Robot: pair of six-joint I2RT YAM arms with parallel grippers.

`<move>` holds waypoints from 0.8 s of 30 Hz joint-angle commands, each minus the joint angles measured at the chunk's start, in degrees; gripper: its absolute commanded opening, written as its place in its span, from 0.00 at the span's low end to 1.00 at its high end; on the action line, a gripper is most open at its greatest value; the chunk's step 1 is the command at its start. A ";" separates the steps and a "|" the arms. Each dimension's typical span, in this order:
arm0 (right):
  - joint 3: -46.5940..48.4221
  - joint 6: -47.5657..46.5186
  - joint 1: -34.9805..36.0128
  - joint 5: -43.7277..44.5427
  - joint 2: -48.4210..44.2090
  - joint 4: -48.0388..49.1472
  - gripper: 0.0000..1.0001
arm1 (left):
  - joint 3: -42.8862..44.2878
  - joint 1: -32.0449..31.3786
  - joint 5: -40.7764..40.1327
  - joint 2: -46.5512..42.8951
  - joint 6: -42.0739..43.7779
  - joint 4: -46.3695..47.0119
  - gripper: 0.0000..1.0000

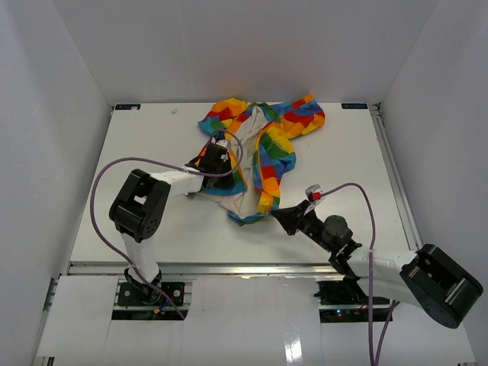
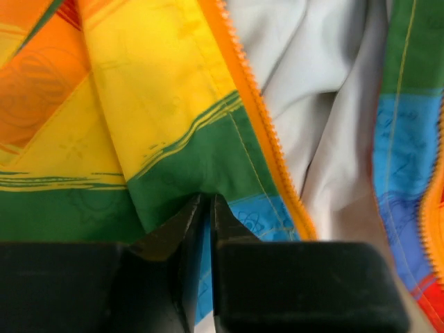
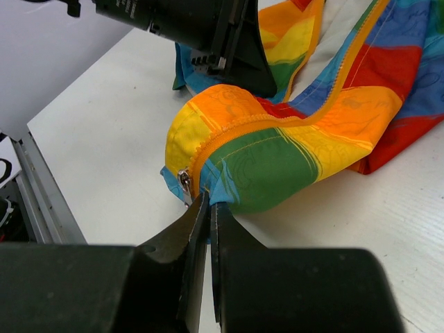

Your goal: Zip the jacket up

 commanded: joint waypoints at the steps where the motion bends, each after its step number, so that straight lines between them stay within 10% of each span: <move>1: -12.25 -0.82 1.33 0.33 4.45 10.15 0.08 | -2.14 0.10 -5.82 -1.91 0.84 -3.76 0.00; 18: -12.00 0.52 2.61 -3.02 19.82 23.23 0.08 | -8.01 0.28 -6.27 -21.14 1.35 -7.36 0.02; 24: -11.31 0.52 2.79 -2.81 19.62 22.13 0.08 | -8.21 -1.11 6.48 -18.37 -1.73 -2.76 0.54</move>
